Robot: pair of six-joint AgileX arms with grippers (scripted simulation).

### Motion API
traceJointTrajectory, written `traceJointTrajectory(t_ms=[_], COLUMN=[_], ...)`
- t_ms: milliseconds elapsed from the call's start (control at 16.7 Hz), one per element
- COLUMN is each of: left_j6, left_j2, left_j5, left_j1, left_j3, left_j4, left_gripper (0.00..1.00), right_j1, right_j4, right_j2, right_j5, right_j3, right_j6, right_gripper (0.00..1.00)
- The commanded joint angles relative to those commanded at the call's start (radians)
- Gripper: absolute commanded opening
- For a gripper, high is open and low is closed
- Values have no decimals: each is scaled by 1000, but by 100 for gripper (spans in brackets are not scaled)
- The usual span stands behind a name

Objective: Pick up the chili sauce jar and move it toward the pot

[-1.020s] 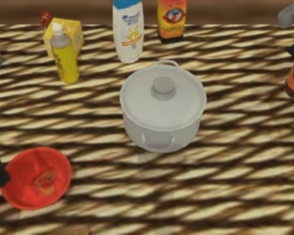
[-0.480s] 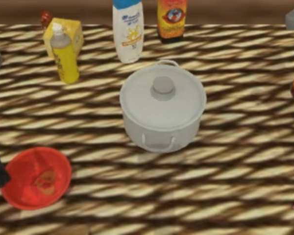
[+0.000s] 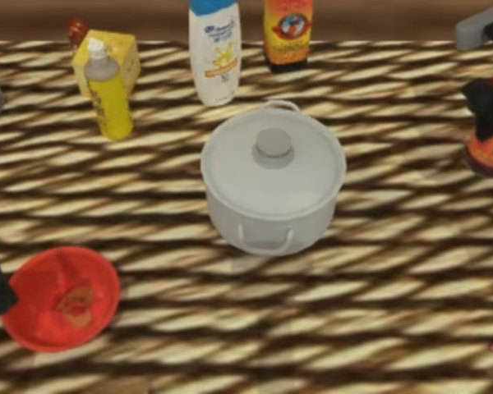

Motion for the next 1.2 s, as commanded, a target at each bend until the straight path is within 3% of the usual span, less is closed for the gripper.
traceJointTrajectory(t_ms=[420, 600, 1200], left_j6=[0, 0, 0], left_j2=[0, 0, 0], left_j5=[0, 0, 0], left_j1=[0, 0, 0], left_j3=[0, 0, 0], left_j4=[0, 0, 0], left_gripper=[100, 100, 100], right_j1=[131, 176, 193], right_j4=[104, 143, 197], right_j2=[16, 16, 23], right_j5=[37, 50, 53], right_j3=[-88, -117, -154], right_j6=[539, 690, 743], right_gripper=[0, 0, 0])
